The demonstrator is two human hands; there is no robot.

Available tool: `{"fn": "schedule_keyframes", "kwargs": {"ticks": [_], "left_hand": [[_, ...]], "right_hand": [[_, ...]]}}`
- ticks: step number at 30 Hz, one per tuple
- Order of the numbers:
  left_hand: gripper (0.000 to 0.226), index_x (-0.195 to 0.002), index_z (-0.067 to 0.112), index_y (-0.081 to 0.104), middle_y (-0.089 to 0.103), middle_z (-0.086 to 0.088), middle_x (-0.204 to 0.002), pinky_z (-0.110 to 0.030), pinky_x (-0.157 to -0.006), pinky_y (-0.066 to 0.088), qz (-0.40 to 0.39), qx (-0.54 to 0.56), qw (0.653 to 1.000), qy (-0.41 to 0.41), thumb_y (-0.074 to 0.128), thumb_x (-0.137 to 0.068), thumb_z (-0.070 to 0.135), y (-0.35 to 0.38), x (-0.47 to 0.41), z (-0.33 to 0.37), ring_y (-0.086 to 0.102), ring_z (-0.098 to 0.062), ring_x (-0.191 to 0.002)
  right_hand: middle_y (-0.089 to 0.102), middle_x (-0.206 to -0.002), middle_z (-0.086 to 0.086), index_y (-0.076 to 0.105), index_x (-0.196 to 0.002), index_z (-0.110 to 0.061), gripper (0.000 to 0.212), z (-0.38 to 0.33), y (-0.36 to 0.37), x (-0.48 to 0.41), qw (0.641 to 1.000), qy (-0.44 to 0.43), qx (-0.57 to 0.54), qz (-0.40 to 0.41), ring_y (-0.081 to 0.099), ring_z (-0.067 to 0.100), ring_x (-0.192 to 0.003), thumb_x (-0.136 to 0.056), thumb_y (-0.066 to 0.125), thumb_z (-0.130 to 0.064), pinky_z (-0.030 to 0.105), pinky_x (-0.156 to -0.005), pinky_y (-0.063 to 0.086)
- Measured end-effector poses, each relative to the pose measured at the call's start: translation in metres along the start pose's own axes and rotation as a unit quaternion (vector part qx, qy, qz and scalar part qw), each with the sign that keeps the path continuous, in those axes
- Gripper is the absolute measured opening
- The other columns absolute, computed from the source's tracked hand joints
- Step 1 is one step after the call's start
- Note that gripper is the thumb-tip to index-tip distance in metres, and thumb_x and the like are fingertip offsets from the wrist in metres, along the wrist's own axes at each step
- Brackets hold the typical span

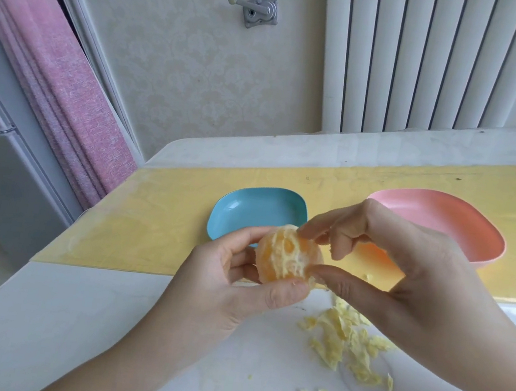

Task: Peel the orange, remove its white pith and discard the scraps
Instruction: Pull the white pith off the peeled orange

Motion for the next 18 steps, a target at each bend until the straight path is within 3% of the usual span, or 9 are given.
{"fn": "schedule_keyframes", "kwargs": {"ticks": [6, 11, 18], "left_hand": [[0.046, -0.098, 0.038, 0.067, 0.071, 0.013, -0.089, -0.013, -0.072, 0.050, 0.056, -0.107, 0.991, 0.062, 0.078, -0.054, 0.047, -0.009, 0.006, 0.018, 0.065, -0.005, -0.084], [0.052, -0.102, 0.036, 0.064, 0.068, 0.013, -0.092, -0.012, -0.076, 0.049, 0.087, -0.196, 0.972, 0.095, 0.075, -0.054, 0.051, -0.013, 0.012, 0.031, 0.065, -0.007, -0.088], [0.048, -0.099, 0.036, 0.065, 0.070, 0.014, -0.089, -0.011, -0.074, 0.050, 0.073, -0.172, 0.977, 0.099, 0.078, -0.054, 0.046, -0.009, 0.012, 0.033, 0.066, -0.008, -0.083]], "right_hand": [[0.063, -0.101, -0.017, 0.039, -0.085, -0.028, 0.022, -0.013, 0.000, 0.000, 0.999, -0.026, 0.010, 0.021, 0.061, 0.001, -0.095, -0.085, 0.061, -0.025, 0.010, -0.079, 0.043], [0.062, -0.101, -0.018, 0.038, -0.082, -0.026, 0.025, -0.018, -0.003, 0.003, 0.998, -0.030, 0.020, 0.054, 0.062, 0.006, -0.089, -0.085, 0.063, -0.023, 0.016, -0.071, 0.047], [0.061, -0.093, -0.019, 0.036, -0.077, -0.025, 0.033, -0.023, -0.006, 0.002, 0.996, -0.032, 0.037, 0.074, 0.062, 0.000, -0.089, -0.082, 0.068, -0.017, 0.007, -0.074, 0.043]]}}
Point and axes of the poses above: each hand's wrist, its own x-axis away from the middle knuckle, its own y-axis out of the palm, z = x × y, the point moved 10 cm from there along -x, towards the middle knuckle
